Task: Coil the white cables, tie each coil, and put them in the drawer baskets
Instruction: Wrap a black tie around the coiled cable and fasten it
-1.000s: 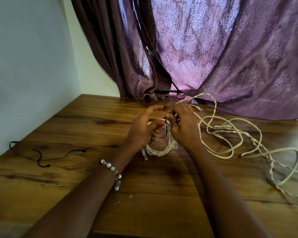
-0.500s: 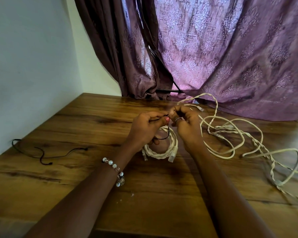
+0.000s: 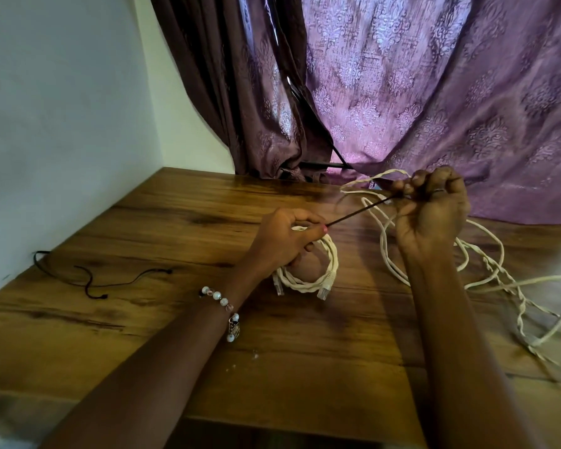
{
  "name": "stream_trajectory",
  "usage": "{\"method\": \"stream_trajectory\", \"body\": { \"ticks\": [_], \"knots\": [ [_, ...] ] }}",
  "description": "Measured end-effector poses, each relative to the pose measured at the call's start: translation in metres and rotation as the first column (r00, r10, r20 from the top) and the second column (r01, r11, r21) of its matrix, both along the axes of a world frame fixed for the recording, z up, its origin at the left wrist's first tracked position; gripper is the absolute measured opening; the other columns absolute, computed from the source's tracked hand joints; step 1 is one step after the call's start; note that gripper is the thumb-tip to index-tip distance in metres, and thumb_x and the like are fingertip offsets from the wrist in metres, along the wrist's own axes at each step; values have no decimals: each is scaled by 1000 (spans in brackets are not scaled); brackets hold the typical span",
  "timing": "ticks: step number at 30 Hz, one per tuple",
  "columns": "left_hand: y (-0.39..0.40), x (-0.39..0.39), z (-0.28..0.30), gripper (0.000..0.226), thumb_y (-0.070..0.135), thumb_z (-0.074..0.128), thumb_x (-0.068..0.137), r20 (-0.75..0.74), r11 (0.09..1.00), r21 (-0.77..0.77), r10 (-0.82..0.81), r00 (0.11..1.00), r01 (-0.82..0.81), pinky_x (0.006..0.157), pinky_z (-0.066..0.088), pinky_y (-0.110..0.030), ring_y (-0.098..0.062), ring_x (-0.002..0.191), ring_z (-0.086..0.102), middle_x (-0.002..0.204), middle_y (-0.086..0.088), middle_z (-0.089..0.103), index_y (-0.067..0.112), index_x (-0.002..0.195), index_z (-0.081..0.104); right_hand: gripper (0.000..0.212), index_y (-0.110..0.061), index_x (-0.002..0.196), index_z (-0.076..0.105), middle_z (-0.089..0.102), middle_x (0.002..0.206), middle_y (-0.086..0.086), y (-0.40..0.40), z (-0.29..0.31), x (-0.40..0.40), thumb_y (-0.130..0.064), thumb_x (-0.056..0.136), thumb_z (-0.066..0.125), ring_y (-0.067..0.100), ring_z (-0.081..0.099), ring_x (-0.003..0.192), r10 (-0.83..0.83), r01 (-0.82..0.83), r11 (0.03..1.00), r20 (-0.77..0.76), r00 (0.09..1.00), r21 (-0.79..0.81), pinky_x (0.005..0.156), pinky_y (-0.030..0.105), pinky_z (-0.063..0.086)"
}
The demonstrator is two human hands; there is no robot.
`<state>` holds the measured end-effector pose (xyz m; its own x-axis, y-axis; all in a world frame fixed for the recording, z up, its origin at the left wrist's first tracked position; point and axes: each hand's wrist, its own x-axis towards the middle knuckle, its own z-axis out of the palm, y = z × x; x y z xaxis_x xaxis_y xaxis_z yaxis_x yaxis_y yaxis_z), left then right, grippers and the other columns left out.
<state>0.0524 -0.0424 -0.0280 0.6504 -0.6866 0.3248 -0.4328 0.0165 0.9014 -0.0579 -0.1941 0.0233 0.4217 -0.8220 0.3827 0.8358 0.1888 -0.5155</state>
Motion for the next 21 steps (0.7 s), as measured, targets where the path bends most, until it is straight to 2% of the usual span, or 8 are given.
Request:
{"method": "stream_trajectory", "body": {
  "ticks": [3,6,9,12,14,16,18,21],
  "knots": [
    [-6,0,-3,12,20,70,85,-16,998,25,-54,998,55,36,37,-19,-12,33,47,63,-14,67,12,94,72,26,-12,77,42,45,57,5,-6,-1,-2,7,94,35,16,41,51,-71,70,997,17,997,36,53,26,44],
    [-7,2,-6,15,19,68,86,-50,998,-6,-58,997,58,37,36,-18,-10,33,47,66,-20,66,7,95,72,19,-14,82,47,51,60,7,-4,-5,3,-3,97,46,18,47,52,-60,60,997,-13,998,52,59,32,50],
    [-4,7,-8,14,18,67,87,-122,998,-61,-7,992,0,40,37,-20,-11,34,46,68,-24,66,7,94,73,11,-16,87,55,64,78,10,-1,-15,11,-10,95,52,18,61,63,11,0,998,-179,984,57,64,35,54],
    [-5,9,-8,10,17,66,88,-165,995,-94,29,986,-45,38,36,-19,-10,33,45,63,-18,64,9,90,73,19,-13,87,58,69,94,14,12,-28,24,1,94,47,21,67,82,111,-126,992,-405,907,-11,74,38,57],
    [-6,9,-9,11,15,64,89,-187,993,-95,49,981,-68,36,35,-17,-9,32,44,61,-16,63,7,87,72,17,-6,85,58,71,86,12,29,-34,31,3,94,48,21,68,78,163,-215,976,-507,846,-45,76,39,58],
    [-7,10,-10,14,15,62,90,-189,992,-88,73,979,-91,37,35,-18,-10,32,44,62,-18,63,6,85,71,12,2,87,59,72,76,9,43,-38,36,0,95,50,17,69,67,199,-261,965,-543,816,-38,64,32,59],
    [-8,10,-10,16,16,61,91,-166,991,-71,100,981,-113,37,35,-18,-11,32,45,65,-22,65,4,86,70,15,6,92,60,71,72,8,49,-40,39,-2,96,49,15,68,62,236,-274,962,-524,818,6,57,25,56],
    [-8,9,-10,19,19,61,91,-126,990,-76,112,986,-122,39,37,-20,-13,33,46,66,-21,66,4,85,70,19,2,89,64,71,71,8,47,-42,41,-6,97,48,17,67,65,234,-252,967,-504,831,32,64,27,59]
  ]
}}
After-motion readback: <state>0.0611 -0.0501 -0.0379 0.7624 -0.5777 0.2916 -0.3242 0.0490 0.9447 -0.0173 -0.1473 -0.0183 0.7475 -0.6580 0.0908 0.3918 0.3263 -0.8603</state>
